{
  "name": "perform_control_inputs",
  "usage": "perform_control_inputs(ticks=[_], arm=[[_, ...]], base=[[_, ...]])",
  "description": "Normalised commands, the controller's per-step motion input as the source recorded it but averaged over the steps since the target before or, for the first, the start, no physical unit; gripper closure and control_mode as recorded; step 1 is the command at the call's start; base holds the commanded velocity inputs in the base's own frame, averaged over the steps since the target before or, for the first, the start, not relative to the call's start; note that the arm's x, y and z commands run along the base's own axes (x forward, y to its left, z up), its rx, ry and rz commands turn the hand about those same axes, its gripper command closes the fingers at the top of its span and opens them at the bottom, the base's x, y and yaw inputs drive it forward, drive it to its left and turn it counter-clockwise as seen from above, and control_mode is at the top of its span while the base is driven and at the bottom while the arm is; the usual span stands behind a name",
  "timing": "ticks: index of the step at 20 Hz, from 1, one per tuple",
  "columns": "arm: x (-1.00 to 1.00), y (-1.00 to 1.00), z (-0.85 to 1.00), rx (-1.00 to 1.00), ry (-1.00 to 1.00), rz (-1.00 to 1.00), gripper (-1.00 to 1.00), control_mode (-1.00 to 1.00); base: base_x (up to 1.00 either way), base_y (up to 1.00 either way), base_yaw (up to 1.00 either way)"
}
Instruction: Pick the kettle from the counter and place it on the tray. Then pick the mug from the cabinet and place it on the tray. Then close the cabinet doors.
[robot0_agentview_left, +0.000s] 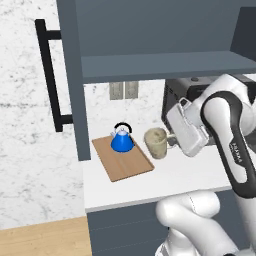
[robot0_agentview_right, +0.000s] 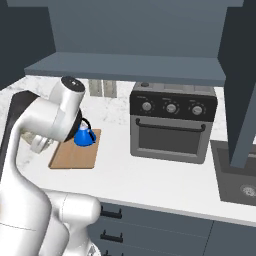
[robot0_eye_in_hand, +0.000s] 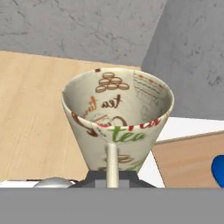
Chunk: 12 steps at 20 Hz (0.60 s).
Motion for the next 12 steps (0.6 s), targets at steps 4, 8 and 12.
perform_control_inputs(ticks=[4,8,12], arm=[[0.0,0.11,-0.56,0.13,0.0,0.0,1.0,-1.0],[0.2,0.1,-0.57,0.09,0.01,-0.14,1.0,-1.0],[0.7,-0.03,-0.29,0.11,0.29,-0.02,1.0,-1.0]], base=[[0.0,0.0,0.0],[0.0,0.0,0.0],[0.0,0.0,0.0]])
